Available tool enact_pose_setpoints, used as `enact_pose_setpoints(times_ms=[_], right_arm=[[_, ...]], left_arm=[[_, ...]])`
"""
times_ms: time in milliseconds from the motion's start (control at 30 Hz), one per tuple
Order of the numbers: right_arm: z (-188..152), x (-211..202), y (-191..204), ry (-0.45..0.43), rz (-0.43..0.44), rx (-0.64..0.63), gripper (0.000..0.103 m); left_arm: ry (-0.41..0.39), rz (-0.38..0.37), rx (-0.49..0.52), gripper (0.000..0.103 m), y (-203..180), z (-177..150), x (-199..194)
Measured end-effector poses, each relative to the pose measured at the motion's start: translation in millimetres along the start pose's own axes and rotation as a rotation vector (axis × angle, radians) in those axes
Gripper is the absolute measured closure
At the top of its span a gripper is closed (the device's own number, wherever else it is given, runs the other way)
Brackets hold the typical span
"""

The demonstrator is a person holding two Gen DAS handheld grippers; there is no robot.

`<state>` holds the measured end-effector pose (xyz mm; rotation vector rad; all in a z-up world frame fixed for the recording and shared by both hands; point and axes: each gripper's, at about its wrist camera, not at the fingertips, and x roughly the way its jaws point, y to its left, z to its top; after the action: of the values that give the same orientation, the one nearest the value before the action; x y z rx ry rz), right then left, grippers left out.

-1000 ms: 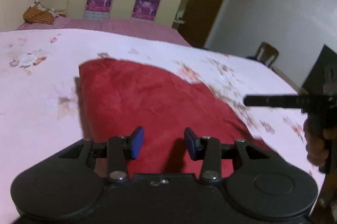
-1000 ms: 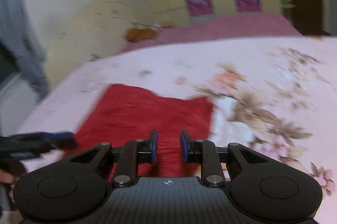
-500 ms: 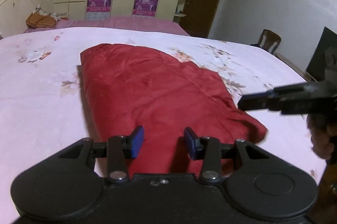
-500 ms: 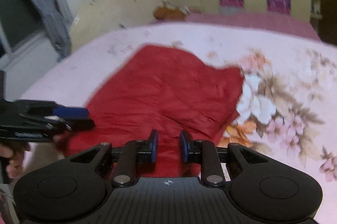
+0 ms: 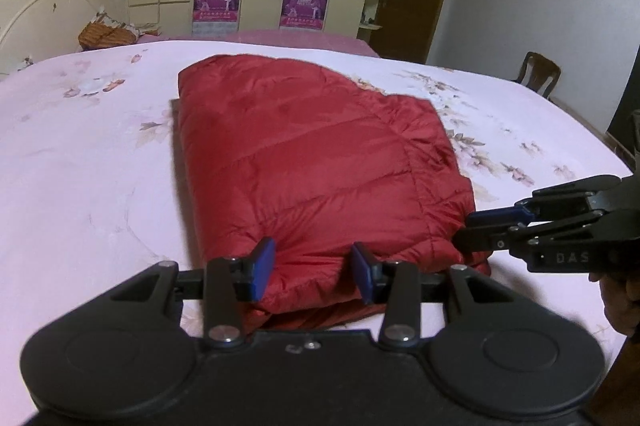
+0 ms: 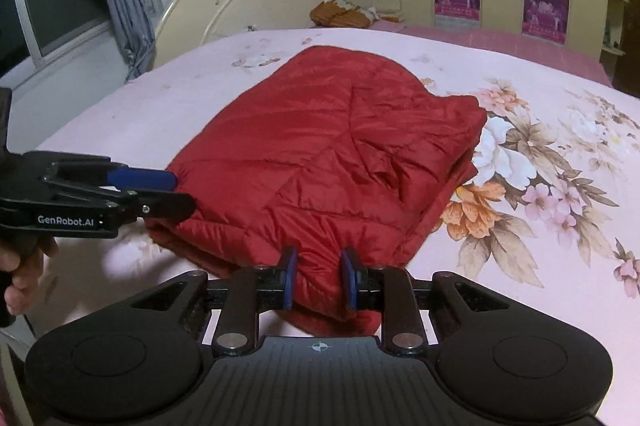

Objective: Fold large clothes

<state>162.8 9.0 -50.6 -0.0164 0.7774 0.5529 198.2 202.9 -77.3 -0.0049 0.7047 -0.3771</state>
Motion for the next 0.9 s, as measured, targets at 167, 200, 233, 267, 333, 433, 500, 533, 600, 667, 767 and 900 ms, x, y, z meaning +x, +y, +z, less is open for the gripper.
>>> enact_pose_setpoints(times_ms=[167,200,233,267,333,433,500,533,600,667,767,900], right_arm=[[-13,-2,-4,0.061,-0.044,0.032,0.079],[-15,-9,-3,0.067,-0.048,0.041,0.079],[-17,-21,-1,0.055,-0.051,0.053,0.079],[-19,-32,2,0.042,-0.055,0.062,0.079],[-22,-60,8,0.004,-0.072,0.084,0.079],[-25,-97,13,-0.038,-0.078,0.157,0.079],[-26,-116,18,-0.064,-0.077,0.184,0.079],[-25,-123,21,-0.07,-0.082,0.19,0.079],[-26,-137,27,-0.087,-0.095,0.198,0.079],[-26,-147,32,-0.095,-0.149,0.208,0.026],[-32,-165,40,-0.146,-0.197,0.206,0.0],[-39,-183,52,-0.153,-0.244,0.213,0.0]], left_arm=[[0.014,0.053,0.018,0.062,-13,-10,-12],[0.022,0.062,0.014,0.062,-15,-11,-17],[0.026,0.073,0.005,0.062,-18,-11,-25],[0.016,0.072,-0.006,0.062,-21,-11,-35],[-0.015,0.074,-0.018,0.062,-29,-9,-57],[-0.065,0.089,-0.022,0.058,-45,-5,-88],[-0.09,0.105,-0.031,0.038,-58,-3,-104],[-0.1,0.119,-0.034,0.028,-63,-3,-109],[-0.137,0.163,-0.039,0.001,-75,-4,-122],[-0.158,0.204,-0.036,0.0,-89,-6,-132],[-0.136,0.192,-0.05,0.0,-99,-8,-144],[-0.125,0.185,-0.054,0.0,-111,-17,-162]])
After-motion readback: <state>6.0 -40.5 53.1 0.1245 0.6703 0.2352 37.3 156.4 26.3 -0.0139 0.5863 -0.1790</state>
